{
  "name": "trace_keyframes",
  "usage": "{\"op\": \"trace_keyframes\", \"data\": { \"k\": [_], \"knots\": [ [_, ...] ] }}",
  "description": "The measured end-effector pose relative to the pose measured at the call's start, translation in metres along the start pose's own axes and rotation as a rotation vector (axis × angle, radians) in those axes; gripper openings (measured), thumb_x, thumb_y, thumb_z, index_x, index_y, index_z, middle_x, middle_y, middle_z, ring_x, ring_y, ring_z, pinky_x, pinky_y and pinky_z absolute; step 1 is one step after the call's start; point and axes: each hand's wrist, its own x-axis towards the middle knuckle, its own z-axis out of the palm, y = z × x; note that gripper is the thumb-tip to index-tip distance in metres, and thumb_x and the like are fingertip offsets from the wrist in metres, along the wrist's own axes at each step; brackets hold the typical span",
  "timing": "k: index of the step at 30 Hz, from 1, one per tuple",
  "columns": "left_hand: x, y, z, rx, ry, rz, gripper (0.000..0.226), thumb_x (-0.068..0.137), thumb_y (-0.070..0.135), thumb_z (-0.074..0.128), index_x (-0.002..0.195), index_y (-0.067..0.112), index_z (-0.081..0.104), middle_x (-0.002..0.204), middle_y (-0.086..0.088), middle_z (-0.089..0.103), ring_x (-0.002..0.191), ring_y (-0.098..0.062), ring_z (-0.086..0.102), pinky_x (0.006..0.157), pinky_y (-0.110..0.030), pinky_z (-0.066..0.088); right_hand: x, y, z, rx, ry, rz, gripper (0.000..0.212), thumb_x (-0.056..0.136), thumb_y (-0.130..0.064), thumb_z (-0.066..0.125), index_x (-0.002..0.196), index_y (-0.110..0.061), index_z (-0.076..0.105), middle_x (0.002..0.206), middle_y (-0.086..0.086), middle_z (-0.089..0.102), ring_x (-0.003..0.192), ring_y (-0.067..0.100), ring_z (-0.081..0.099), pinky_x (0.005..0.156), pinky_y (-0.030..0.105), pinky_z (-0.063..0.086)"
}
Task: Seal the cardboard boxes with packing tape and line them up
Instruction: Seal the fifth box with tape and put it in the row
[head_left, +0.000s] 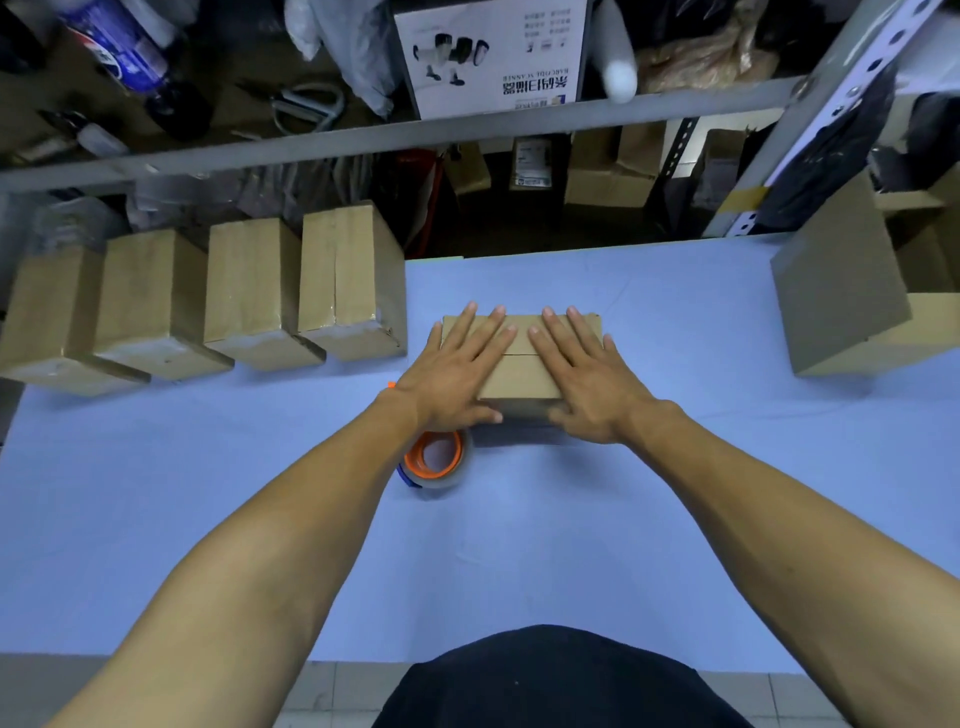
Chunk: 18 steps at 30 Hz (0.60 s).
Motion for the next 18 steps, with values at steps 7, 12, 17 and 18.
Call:
{"op": "trace_keyframes", "data": {
  "k": [7,12,17,18],
  "knots": [
    [0.002,-0.011,-0.002,-0.025,-0.008,-0.051,0.105,0.090,0.053,0.062,0.157,0.021,-0.013,0.162,-0.012,-0.024,0.150,-0.033,-0.019,0.120,-0.060,0.003,0.013,-0.008,-0.002,-0.071,0.040,0.011,0.089,0.099,-0.050,0.046,0.156,-0.017,-0.014,0.163,0.006,-0.022,0.150,0.029,-0.018,0.119,0.055,0.010],
    [-0.006,-0.040,-0.006,-0.029,-0.006,-0.114,0.101,0.093,0.051,0.057,0.156,0.019,-0.015,0.162,-0.011,-0.027,0.149,-0.030,-0.024,0.119,-0.058,-0.005,0.040,-0.040,-0.006,-0.053,0.087,0.046,0.081,0.101,-0.041,0.046,0.157,-0.018,-0.008,0.164,0.007,-0.016,0.151,0.028,-0.013,0.120,0.053,0.010],
    [-0.010,-0.062,0.000,0.040,0.043,-0.120,0.101,0.094,0.054,0.054,0.157,0.014,-0.014,0.162,-0.014,-0.024,0.150,-0.030,-0.021,0.118,-0.054,-0.010,0.059,-0.053,-0.004,-0.051,0.090,0.033,0.082,0.101,-0.039,0.049,0.158,-0.017,-0.006,0.164,0.007,-0.014,0.151,0.029,-0.012,0.119,0.054,0.011],
    [-0.010,-0.065,0.001,0.052,0.058,-0.115,0.101,0.093,0.055,0.054,0.157,0.013,-0.013,0.163,-0.015,-0.022,0.150,-0.030,-0.020,0.117,-0.053,-0.011,0.061,-0.054,-0.004,-0.051,0.093,0.034,0.082,0.101,-0.039,0.049,0.158,-0.017,-0.006,0.165,0.008,-0.014,0.151,0.029,-0.012,0.119,0.054,0.011]
  ]
}}
